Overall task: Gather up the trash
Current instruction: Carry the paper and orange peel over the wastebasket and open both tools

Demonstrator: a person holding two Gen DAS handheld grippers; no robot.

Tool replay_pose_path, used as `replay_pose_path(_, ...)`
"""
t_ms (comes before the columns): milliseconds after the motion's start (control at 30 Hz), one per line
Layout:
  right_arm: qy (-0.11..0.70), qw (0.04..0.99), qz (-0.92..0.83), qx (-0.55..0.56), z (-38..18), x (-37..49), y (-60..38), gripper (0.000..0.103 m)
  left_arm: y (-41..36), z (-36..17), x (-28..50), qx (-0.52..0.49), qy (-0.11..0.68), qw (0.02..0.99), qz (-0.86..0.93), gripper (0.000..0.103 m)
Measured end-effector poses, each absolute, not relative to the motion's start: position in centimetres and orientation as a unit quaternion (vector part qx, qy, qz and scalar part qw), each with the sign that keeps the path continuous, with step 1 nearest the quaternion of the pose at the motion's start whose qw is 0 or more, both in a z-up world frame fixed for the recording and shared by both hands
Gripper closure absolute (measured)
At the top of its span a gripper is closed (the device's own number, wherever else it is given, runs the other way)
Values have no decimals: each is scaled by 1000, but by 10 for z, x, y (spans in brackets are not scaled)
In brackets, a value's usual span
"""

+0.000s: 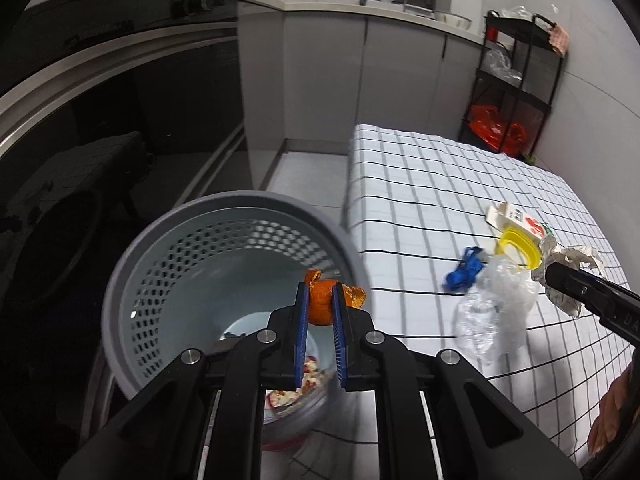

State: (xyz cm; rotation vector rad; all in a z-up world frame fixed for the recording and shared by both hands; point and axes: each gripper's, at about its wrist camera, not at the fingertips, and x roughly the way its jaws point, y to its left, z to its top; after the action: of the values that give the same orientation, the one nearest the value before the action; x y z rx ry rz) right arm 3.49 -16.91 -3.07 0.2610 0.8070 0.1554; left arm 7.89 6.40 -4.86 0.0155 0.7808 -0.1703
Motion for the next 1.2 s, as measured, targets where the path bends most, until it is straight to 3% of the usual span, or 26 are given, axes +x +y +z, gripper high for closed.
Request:
replay_pose_path(500,417,888,184,57,-37,72,-26,66,165,-53,87,-56,396,916,-19,91)
replay_pose_path(967,443,872,202,49,-52,114,12,65,187,-66,104,-89,427,900,-20,90)
replay_pose_path(1100,442,872,204,53,-49,117,14,59,193,-68,104,-100,431,896,-17,88)
replay_pose_path(1167,440,873,202,53,-47,116,13,52,195,-68,104,-104,431,896,-14,82)
replay_pose_path(1200,438,874,201,54,-47,116,12,44,197,-67,104,-106,430,896,-13,72)
